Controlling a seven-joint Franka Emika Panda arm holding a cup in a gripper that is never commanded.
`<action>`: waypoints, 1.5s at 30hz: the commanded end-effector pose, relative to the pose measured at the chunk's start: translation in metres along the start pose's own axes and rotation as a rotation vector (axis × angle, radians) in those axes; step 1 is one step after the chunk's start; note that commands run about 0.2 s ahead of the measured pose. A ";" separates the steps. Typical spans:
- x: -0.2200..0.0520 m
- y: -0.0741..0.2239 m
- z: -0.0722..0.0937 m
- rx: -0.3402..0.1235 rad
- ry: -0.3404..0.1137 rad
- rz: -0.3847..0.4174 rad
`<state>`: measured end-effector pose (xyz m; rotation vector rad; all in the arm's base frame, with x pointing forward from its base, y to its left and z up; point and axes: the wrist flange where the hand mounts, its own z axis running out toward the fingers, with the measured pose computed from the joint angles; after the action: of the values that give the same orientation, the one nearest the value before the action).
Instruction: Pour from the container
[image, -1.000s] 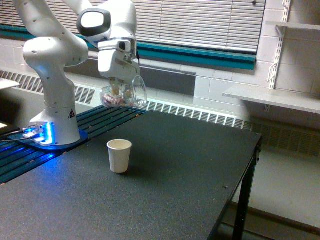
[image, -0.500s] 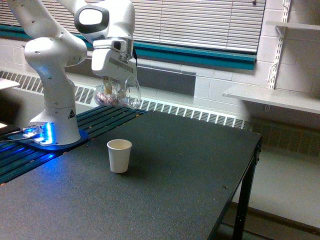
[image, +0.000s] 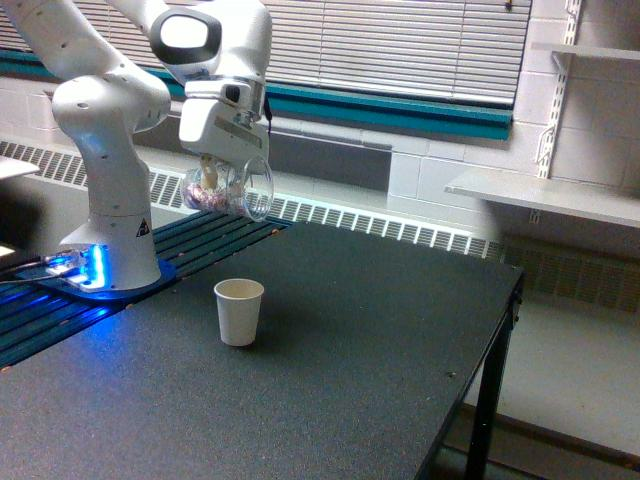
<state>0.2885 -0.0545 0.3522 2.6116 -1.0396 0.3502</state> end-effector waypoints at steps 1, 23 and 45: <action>-0.020 -0.006 0.005 -0.030 -0.016 -0.033; -0.042 -0.017 0.005 -0.098 -0.032 -0.081; -0.041 -0.006 0.011 -0.155 -0.036 -0.094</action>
<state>0.2743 -0.0317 0.3401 2.5401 -0.9364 0.2248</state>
